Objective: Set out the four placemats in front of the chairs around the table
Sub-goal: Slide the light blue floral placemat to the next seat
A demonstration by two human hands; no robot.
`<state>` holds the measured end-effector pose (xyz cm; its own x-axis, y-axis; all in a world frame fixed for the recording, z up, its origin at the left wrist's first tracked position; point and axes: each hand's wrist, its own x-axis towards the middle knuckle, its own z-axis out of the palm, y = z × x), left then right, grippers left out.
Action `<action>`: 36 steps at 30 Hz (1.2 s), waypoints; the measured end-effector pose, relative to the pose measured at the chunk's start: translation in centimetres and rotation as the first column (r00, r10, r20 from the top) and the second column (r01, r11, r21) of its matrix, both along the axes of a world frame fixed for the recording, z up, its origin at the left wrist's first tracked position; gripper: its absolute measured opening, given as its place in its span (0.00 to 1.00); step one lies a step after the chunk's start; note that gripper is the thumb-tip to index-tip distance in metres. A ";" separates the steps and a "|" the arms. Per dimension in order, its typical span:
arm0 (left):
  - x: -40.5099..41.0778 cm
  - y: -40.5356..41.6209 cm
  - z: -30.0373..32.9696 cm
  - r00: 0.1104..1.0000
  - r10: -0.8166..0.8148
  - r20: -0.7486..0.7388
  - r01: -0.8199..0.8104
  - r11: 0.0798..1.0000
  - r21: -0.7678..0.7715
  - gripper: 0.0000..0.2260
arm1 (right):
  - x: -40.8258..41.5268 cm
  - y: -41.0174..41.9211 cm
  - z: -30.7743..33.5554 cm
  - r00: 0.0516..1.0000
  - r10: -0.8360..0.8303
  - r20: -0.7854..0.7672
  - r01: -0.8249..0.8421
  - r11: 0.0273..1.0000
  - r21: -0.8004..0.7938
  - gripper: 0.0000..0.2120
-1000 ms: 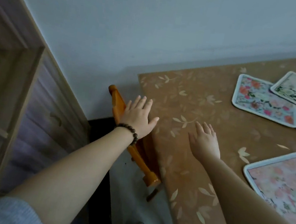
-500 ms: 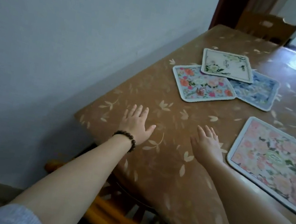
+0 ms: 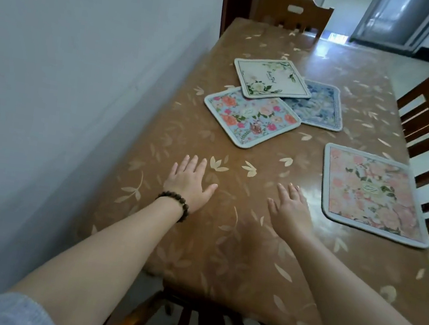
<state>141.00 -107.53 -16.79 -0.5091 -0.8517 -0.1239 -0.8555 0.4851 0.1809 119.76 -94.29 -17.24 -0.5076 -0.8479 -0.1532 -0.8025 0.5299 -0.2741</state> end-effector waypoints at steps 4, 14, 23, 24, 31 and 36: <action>-0.8 -1.2 -1.2 1.000 -0.026 -0.005 0.026 1.000 0.001 0.34 | -0.5 -1.4 -0.2 1.000 -0.022 -0.002 0.022 1.000 -0.004 0.26; -3.5 -7.7 -3.0 1.000 -0.009 0.004 0.009 0.999 0.043 0.38 | -2.0 -9.2 -2.8 0.999 0.005 0.037 -0.005 1.000 0.007 0.29; -10.9 -16.5 -7.6 0.992 -0.109 0.066 0.103 0.991 0.085 0.47 | -6.1 -19.5 -8.0 0.993 0.114 -0.020 -0.113 0.992 0.058 0.37; -11.5 -17.4 -8.2 0.990 -0.123 0.071 0.116 0.989 0.090 0.47 | -6.4 -20.7 -8.7 0.990 0.140 -0.018 -0.139 0.989 0.058 0.38; -14.8 -21.2 -12.1 0.963 -0.269 0.029 0.268 0.962 0.045 0.42 | -8.2 -25.5 -11.4 0.937 0.326 -0.126 -0.318 0.945 0.076 0.34; -15.4 -20.9 -12.7 0.957 -0.275 -0.094 0.277 0.961 0.000 0.29 | -7.9 -25.5 -10.6 0.808 0.497 -0.318 -0.524 0.852 0.001 0.13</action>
